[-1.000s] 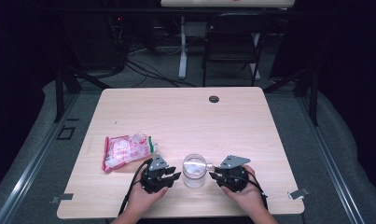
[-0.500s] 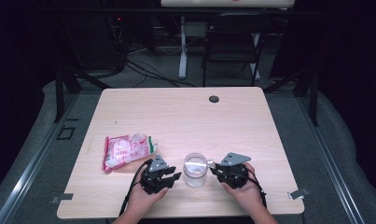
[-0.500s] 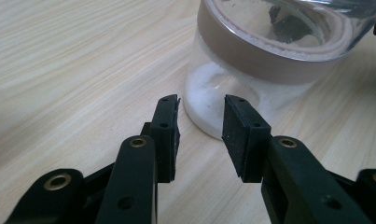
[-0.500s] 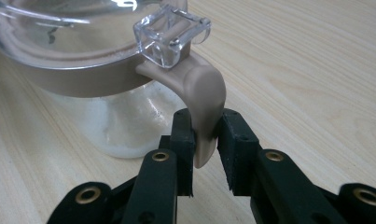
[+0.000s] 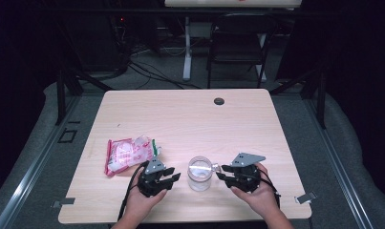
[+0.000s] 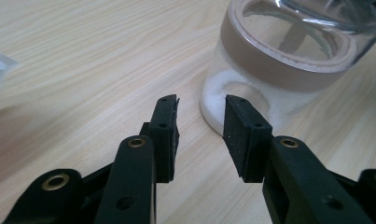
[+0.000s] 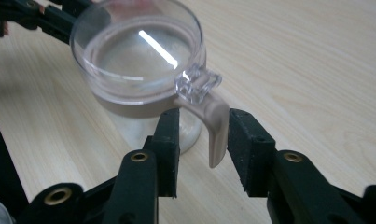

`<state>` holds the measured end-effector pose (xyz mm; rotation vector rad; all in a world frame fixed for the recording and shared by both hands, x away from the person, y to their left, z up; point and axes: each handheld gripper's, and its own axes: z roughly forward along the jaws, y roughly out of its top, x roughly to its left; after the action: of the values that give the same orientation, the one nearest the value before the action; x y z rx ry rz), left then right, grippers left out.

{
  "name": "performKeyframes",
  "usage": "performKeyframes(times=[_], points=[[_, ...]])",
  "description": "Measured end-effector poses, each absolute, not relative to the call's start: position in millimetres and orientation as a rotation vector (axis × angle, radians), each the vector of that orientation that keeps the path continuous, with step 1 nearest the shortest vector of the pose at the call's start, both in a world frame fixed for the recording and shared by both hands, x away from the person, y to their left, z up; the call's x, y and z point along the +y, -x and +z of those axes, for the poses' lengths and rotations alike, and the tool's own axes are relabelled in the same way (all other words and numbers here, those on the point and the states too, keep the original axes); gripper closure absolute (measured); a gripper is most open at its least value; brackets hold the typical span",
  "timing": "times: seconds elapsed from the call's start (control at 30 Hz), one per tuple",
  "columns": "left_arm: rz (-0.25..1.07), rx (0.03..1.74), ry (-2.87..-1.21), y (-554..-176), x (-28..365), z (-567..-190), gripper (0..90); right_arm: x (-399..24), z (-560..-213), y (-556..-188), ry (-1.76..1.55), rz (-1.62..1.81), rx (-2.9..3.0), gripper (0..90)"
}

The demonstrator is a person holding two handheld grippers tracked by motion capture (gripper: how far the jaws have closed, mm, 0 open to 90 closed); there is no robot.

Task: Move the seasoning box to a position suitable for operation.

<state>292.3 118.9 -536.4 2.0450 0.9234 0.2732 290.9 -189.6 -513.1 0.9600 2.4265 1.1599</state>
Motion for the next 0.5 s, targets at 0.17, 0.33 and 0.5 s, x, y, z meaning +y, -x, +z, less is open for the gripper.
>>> performKeyframes(times=[0.17,0.33,0.5], points=[[0.269,0.932,-2.032,-293,121,-534,66.7,-191,-505,-287,-1.011,1.222,2.362,68.3],[0.265,0.926,-2.039,-293,119,-531,70.2,-190,-498,-284,-1.038,1.249,2.293,74.0],[0.27,0.909,-2.04,-293,118,-527,77.8,-188,-494,-285,-1.06,1.24,2.263,82.1]])
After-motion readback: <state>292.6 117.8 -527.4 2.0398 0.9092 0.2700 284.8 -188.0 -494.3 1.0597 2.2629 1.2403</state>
